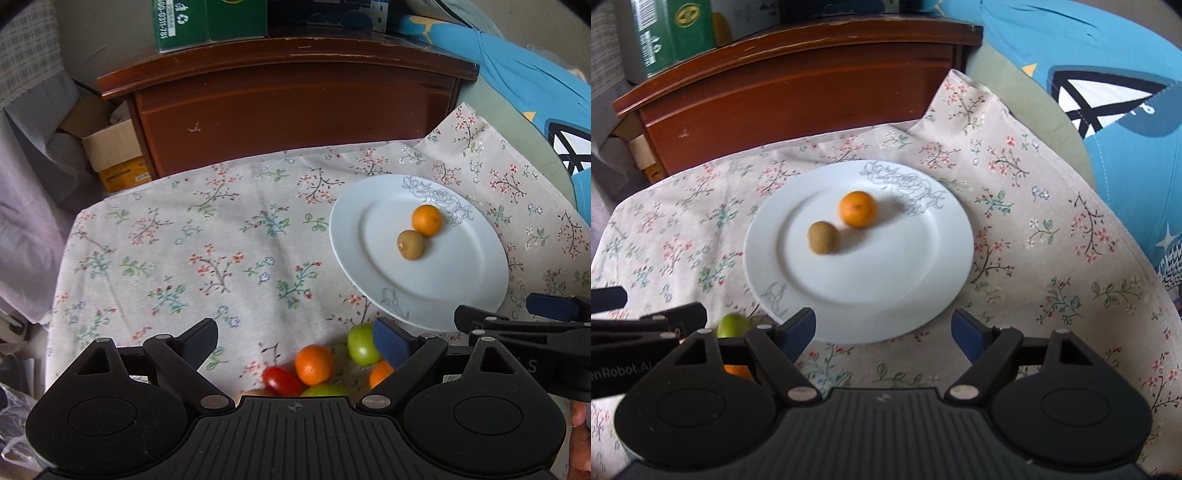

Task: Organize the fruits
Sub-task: 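Withdraw both open tools from the plate back toward the fruit pile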

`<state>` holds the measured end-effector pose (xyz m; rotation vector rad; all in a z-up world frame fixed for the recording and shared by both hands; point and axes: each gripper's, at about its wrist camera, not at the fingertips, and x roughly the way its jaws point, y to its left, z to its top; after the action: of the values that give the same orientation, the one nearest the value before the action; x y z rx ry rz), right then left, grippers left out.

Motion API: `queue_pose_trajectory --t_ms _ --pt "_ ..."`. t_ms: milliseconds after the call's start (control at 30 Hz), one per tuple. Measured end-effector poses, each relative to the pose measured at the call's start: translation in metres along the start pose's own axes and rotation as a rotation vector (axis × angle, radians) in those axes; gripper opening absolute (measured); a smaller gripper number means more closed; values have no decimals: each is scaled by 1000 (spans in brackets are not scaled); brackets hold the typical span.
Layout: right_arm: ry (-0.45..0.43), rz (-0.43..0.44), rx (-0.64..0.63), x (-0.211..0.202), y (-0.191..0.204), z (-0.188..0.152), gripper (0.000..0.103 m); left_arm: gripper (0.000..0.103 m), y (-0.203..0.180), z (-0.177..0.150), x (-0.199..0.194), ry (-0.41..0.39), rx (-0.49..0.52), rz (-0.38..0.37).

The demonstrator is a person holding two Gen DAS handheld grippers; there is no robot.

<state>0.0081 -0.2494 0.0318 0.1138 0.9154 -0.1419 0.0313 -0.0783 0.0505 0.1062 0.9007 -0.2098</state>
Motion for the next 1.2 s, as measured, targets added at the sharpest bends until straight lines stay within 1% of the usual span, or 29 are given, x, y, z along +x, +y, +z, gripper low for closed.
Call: queue_pose_trajectory --t_ms 267,533,733,900,967,1100,1200 --pt "-13 21 -10 -13 8 -12 81 93 11 -21 -15 23 -6 46" --pt "-8 34 8 -25 13 -23 81 93 22 -38 -28 38 -25 61" --pt "-4 53 39 -38 14 -33 81 93 30 -45 -41 30 -30 66" --pt "2 79 70 -48 8 -44 81 93 48 -54 -52 15 -44 74" --pt "9 91 86 -51 4 -50 81 93 59 -58 -56 12 -67 77" --pt "23 108 118 -56 -4 -64 81 93 81 -64 -59 18 -107 107" --pt "35 136 143 -58 -6 -75 81 93 95 -71 -60 24 -138 110"
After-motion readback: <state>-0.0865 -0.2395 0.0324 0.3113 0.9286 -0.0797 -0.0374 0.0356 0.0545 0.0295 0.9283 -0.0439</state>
